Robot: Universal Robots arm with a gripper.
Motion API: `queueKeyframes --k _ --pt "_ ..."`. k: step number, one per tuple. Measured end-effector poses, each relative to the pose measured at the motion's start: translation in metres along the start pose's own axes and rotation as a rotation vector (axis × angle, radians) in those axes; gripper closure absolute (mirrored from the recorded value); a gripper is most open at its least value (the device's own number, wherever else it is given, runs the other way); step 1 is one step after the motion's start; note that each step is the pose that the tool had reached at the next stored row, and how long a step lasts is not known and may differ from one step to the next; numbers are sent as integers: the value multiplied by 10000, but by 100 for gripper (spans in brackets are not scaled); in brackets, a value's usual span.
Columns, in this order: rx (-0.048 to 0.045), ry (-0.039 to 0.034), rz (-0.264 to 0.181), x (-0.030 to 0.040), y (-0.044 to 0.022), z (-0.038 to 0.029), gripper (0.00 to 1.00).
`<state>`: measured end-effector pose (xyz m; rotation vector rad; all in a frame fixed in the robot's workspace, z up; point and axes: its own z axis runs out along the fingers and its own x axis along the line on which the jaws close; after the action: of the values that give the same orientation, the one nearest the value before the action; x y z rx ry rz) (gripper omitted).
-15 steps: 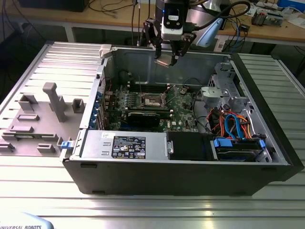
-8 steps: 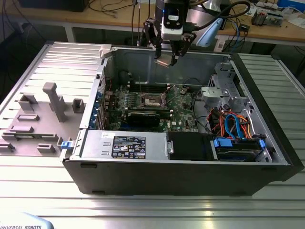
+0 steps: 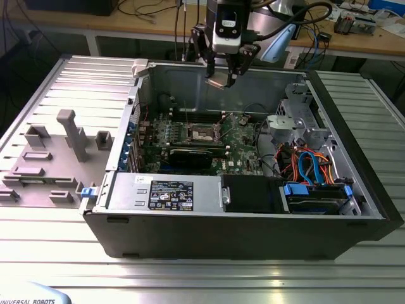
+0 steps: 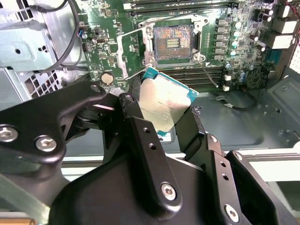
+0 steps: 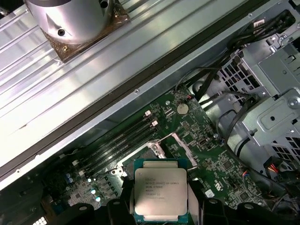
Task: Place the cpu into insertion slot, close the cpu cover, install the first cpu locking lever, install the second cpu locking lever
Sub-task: 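Place the cpu into insertion slot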
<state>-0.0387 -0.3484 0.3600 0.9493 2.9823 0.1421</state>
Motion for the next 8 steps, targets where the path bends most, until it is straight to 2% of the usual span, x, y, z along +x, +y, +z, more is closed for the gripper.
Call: queueKeyframes --k 8 --pt "-18 -84 940 0 0 1 46"
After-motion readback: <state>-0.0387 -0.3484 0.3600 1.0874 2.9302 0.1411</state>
